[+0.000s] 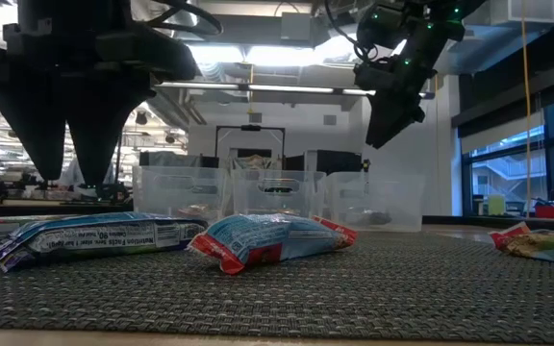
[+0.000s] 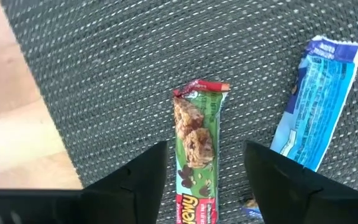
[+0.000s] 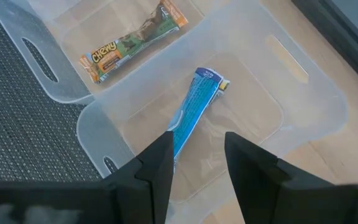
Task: Pick and place Granola Bars by type
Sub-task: Put the left red granola bar into the left transparent bin
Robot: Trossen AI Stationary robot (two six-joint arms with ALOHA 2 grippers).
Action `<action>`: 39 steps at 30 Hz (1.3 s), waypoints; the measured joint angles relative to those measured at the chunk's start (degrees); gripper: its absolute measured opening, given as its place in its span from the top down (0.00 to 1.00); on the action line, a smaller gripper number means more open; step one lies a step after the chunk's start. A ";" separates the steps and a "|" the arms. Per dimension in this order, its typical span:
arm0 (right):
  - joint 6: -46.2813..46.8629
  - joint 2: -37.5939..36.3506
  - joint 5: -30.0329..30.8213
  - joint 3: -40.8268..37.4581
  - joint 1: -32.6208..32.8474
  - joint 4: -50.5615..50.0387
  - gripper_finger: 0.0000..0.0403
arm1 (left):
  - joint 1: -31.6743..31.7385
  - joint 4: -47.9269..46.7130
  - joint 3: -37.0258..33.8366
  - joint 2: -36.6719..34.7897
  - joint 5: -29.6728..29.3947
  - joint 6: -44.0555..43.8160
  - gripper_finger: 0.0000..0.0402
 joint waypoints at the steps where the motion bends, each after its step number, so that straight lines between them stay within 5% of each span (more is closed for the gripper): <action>1: -0.03 0.00 0.00 0.00 0.00 0.00 0.63 | 0.00 0.02 -0.07 0.00 0.00 -0.89 0.49; 17: -0.10 0.00 0.00 0.00 0.00 0.00 0.63 | 0.00 11.45 -8.70 -0.04 2.22 -6.36 0.55; 39: -0.62 0.00 0.03 0.00 -0.02 0.01 0.64 | 0.08 11.14 -8.79 -2.07 2.40 -3.73 0.86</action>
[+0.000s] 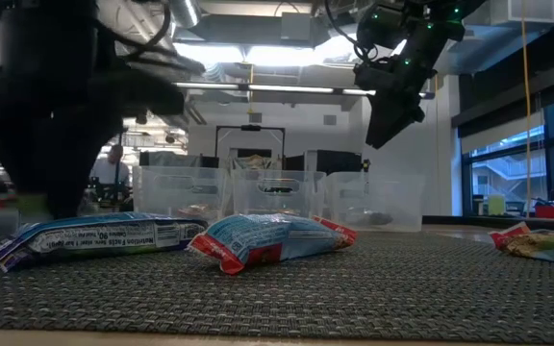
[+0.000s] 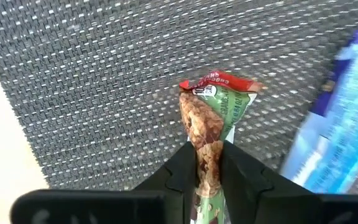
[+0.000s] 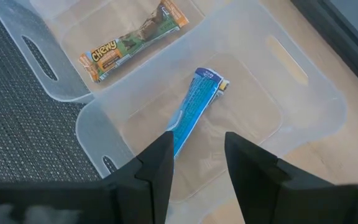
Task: Pick and place Granola Bars by type
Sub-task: Put the left red granola bar into the left transparent bin
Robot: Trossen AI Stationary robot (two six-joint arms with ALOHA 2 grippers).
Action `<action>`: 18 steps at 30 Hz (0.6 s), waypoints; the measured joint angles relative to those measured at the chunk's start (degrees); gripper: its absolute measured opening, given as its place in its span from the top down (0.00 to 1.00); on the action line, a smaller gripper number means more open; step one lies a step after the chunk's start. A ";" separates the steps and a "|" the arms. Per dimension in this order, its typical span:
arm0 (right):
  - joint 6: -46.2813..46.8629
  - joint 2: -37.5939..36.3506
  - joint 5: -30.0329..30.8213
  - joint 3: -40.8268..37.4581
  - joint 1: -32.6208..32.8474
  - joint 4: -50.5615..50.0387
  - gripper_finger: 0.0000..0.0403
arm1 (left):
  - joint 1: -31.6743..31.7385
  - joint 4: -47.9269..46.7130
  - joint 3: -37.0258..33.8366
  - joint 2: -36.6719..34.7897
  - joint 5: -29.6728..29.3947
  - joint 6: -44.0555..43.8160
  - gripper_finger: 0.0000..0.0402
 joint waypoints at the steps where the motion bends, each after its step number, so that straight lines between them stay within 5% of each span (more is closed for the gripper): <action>1: -0.57 0.00 0.01 0.00 0.00 -0.01 0.64 | 0.05 -0.18 0.00 -0.76 -0.31 0.18 0.86; 10: -0.13 0.00 -4.87 0.00 0.06 -0.09 0.64 | 4.70 -5.42 0.00 -11.18 -16.31 2.88 0.87; 18: 1.80 0.02 -10.06 0.00 2.56 -0.20 0.64 | 19.11 -6.76 0.00 -17.91 -21.93 23.55 0.87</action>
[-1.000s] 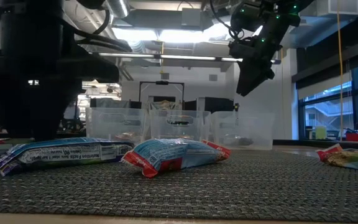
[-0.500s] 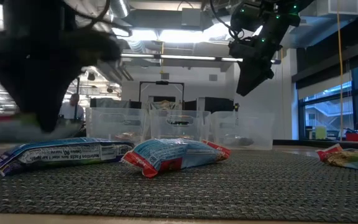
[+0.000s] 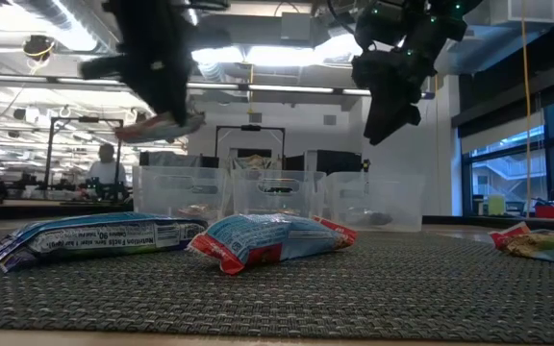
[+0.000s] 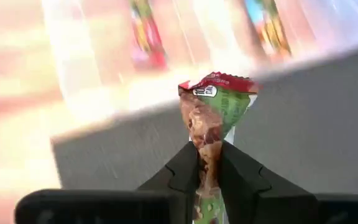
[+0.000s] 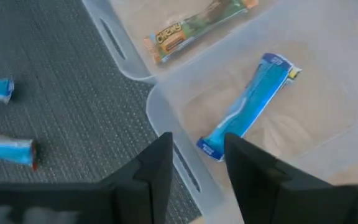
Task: Pick and place Granola Bars by type
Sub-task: Put the left red granola bar into the left transparent bin
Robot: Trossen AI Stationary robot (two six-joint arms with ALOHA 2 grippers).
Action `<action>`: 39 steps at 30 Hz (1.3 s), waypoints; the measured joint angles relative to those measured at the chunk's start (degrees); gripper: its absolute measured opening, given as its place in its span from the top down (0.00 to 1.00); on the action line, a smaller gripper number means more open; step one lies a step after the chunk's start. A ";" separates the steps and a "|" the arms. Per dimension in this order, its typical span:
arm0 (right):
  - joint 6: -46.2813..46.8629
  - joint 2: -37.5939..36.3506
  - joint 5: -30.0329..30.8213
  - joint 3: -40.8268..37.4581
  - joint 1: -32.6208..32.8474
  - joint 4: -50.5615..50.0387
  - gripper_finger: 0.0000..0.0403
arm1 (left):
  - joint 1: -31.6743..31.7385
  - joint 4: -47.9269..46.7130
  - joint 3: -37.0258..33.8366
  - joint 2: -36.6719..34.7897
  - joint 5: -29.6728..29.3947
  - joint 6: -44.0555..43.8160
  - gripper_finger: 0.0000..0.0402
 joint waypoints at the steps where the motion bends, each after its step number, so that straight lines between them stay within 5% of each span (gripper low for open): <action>1: 0.68 0.00 0.00 0.00 0.30 -0.02 0.64 | 2.18 0.02 0.00 -0.30 -0.67 2.48 0.87; 7: 3.56 0.00 1.11 0.00 2.79 0.00 0.64 | 15.49 1.45 0.00 -0.91 -6.68 14.68 0.87; 18: 16.71 -1.47 5.89 0.00 11.14 -2.57 0.64 | 32.39 14.52 0.03 1.71 6.63 32.94 0.87; 39: 64.22 -2.56 8.15 -0.02 37.49 -14.81 0.63 | 34.08 16.51 0.04 12.05 13.12 37.87 0.87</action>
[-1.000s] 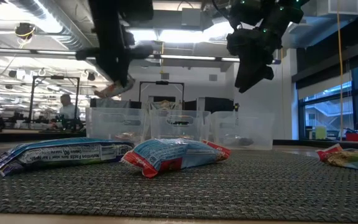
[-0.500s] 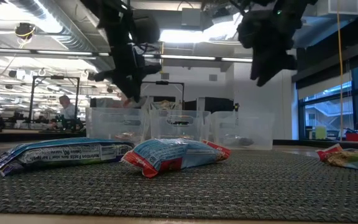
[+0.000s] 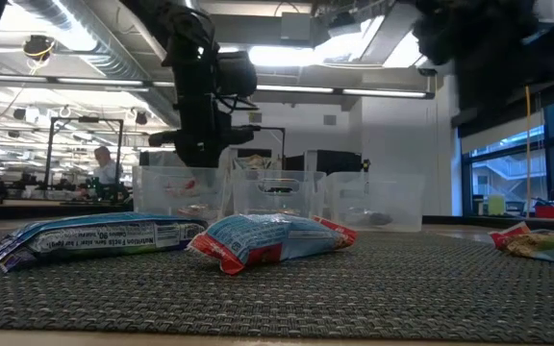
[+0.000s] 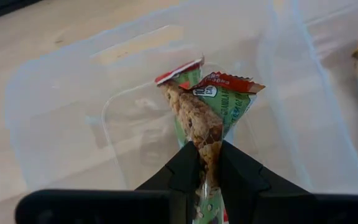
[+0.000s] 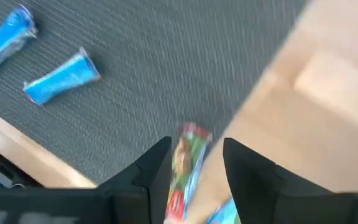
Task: Pick and place Granola Bars by type
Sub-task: Put the left red granola bar into the left transparent bin, then put the right orange granola bar into the middle transparent bin
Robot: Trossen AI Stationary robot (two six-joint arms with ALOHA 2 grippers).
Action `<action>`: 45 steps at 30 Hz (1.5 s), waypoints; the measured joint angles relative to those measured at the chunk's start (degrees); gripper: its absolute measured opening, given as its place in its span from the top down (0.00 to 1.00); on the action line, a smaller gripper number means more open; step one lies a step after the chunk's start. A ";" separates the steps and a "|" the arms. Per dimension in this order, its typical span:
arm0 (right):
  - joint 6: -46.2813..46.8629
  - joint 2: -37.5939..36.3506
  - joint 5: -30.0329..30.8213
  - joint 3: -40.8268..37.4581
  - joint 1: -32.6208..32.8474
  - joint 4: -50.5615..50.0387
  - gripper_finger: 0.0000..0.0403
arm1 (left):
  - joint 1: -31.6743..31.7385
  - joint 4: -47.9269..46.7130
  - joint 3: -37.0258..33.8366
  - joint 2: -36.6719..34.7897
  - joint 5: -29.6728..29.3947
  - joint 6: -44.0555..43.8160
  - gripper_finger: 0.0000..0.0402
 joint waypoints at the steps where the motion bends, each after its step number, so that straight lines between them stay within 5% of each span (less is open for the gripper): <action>1: 3.23 0.00 -0.02 0.00 1.56 -0.43 0.63 | 0.00 0.06 0.00 0.12 -0.01 0.84 0.87; 20: 53.29 1.46 -2.55 0.00 29.15 0.08 0.64 | -0.46 0.42 0.00 0.22 1.36 7.54 0.84; 31: 56.10 8.79 -10.69 0.00 35.32 -1.63 0.60 | -0.87 1.35 0.00 0.22 1.46 7.99 0.72; 45: 55.14 18.32 -11.45 0.00 38.48 -0.25 0.55 | -0.87 1.32 0.00 0.22 1.46 8.00 0.64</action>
